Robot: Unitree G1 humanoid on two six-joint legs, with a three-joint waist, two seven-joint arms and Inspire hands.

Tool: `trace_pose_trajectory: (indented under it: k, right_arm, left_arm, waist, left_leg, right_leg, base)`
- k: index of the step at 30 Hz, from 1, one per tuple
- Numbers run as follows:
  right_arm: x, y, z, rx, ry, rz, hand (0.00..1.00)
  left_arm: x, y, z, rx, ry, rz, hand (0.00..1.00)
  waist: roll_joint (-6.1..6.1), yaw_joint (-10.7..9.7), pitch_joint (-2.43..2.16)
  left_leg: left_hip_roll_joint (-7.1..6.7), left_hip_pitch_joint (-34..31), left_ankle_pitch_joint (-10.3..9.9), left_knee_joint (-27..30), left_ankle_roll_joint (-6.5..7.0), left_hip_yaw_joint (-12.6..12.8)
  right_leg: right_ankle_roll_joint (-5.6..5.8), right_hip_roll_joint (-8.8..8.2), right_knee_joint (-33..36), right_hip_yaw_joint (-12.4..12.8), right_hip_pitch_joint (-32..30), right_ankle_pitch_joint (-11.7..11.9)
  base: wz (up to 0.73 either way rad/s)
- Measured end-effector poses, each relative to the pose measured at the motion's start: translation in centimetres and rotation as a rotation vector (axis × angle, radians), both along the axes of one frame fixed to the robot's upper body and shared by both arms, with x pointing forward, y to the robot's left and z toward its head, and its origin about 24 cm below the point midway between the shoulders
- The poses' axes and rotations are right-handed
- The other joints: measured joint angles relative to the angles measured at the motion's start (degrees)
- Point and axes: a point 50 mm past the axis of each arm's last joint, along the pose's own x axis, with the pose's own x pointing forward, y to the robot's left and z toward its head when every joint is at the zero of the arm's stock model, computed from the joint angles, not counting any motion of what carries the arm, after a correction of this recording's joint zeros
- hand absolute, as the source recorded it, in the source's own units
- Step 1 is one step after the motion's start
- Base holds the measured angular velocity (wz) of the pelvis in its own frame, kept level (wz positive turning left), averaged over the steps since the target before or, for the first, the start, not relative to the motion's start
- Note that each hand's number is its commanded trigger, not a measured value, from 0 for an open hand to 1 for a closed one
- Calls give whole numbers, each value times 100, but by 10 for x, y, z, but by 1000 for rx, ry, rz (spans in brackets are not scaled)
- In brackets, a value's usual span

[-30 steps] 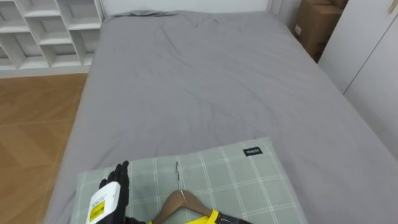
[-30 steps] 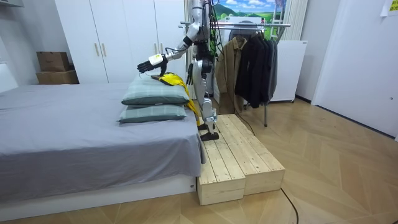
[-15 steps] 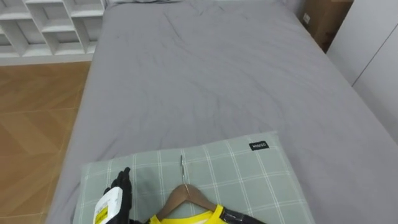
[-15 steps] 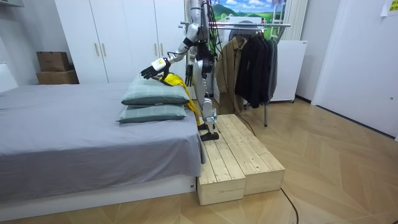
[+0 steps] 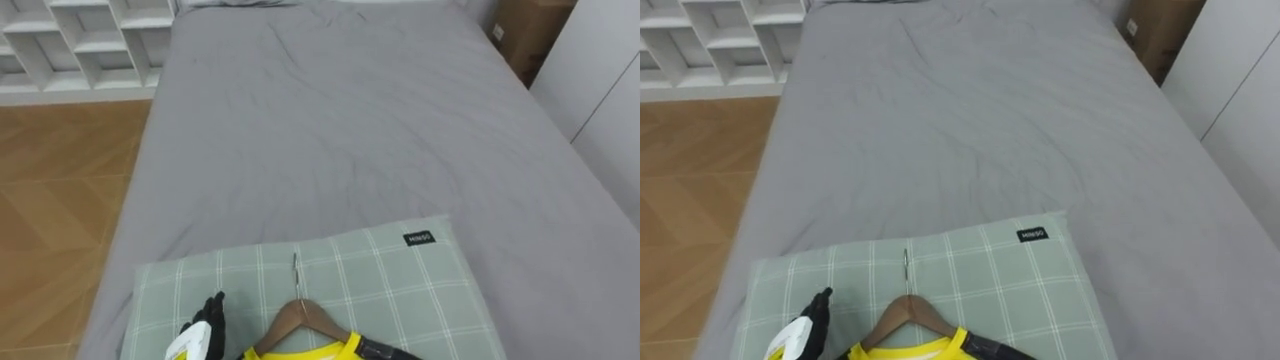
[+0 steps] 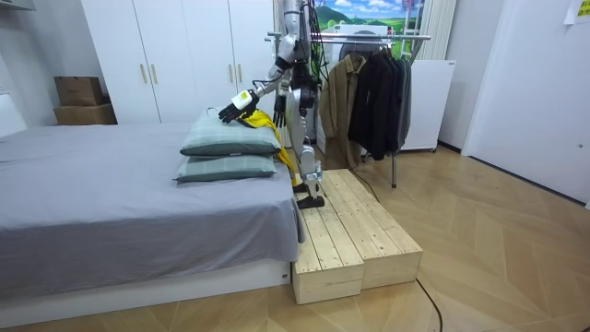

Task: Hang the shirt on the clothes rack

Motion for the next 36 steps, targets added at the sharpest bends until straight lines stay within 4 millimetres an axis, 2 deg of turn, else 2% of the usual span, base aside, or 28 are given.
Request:
trace_pose_trajectory:
  k: [9, 18, 25, 30, 36]
  right_arm:
    - [0, 0, 0, 8, -1, -22, 0]
    - [-2, 2, 0, 38, -1, 2, 0]
    - [-5, 2, -1, 39, 6, 20, 0]
    - [-4, 2, -1, 38, 6, 21, 0]
    - [-5, 2, -1, 36, 7, 27, 0]
  left_arm:
    - [-4, -8, -4, -4, 36, -53, 0]
    - [-7, -13, -6, 14, 58, -107, 0]
    - [-25, -11, -19, 27, 136, -111, 0]
    - [-27, -10, -21, 31, 147, -111, 0]
    - [-28, -10, -21, 46, 150, -126, 0]
  waist:
    - [-2, -5, -13]
    - [70, -12, -58]
    - [39, -31, -39]
    - [5, -32, -17]
    - [0, -5, -16]
  left_leg:
    - [-1, -19, 1, 22, 0, -24]
    - [-10, -12, 6, 24, 5, -26]
    - [-4, -3, 14, 14, 2, -9]
    - [0, -6, 15, -36, 2, -6]
    - [-2, -1, 19, -57, 4, 43]
  right_leg:
    - [2, 4, 15, -27, 9, 27]
    - [2, -5, 11, -31, 10, 26]
    - [2, -3, 9, -26, 37, 26]
    - [3, 7, 18, -12, 27, 32]
    - [3, 10, 16, 31, -10, 33]
  base:
    - [2]
    - [0]
    - [0]
    - [0]
    - [-4]
